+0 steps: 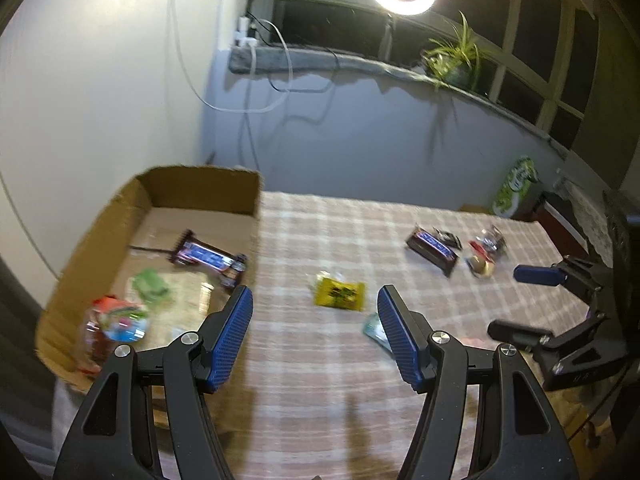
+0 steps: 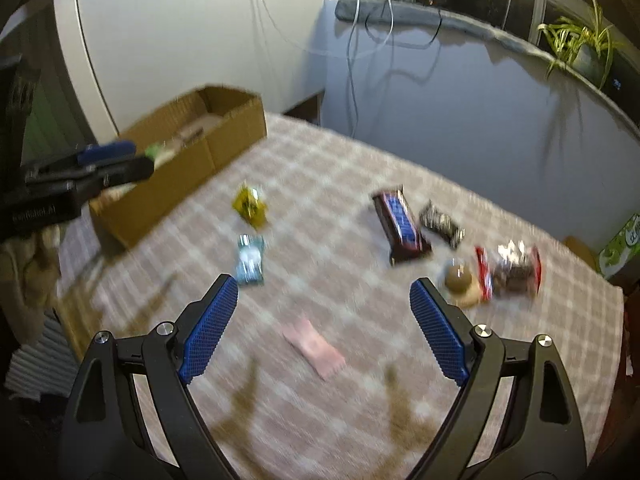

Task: Organize snacks
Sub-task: 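Move both tools back over the remaining snacks on the table, then grasp the teal mint packet with the left tool while the right tool grasps the pink packet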

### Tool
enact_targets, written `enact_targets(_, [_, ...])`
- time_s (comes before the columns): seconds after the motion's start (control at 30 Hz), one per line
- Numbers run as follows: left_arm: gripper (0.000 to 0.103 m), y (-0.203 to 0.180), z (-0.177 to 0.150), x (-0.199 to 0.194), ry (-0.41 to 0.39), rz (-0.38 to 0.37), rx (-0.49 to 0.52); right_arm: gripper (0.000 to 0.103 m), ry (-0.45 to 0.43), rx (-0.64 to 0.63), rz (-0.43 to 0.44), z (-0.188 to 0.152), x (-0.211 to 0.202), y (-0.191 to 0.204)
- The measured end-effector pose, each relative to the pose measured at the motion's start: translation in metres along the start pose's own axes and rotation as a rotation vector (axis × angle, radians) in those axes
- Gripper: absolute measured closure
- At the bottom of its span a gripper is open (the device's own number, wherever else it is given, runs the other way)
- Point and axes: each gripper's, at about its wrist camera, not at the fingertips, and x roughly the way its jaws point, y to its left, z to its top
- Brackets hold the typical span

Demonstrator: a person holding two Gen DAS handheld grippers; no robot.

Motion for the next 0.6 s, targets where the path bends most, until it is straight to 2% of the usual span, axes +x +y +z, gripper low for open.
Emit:
enact_targets(0.07, [0.038, -0.009, -0.005, 0.006, 0.023, -0.019, 0.01, 0.013, 0.024, -0.015, 0.01, -0.01, 0.003, -0.003])
enact_targets(0.17, [0.039, -0.022, -0.013, 0.015, 0.062, -0.055, 0.033, 0.018, 0.056, -0.032, 0.038, -0.025, 0.008, -0.006])
enact_targets(0.27, [0.049, -0.035, -0.02, 0.027, 0.105, -0.069, 0.071, 0.029, 0.092, -0.048, 0.061, -0.036, 0.016, -0.007])
enact_targets(0.5, [0.049, -0.049, -0.029, 0.053, 0.2, -0.096, 0.095, 0.042, 0.122, -0.047, 0.104, -0.046, 0.032, -0.013])
enact_targets(0.6, [0.049, -0.053, -0.033, 0.062, 0.237, -0.107, 0.092, 0.043, 0.128, -0.057, 0.113, -0.047, 0.038, -0.013])
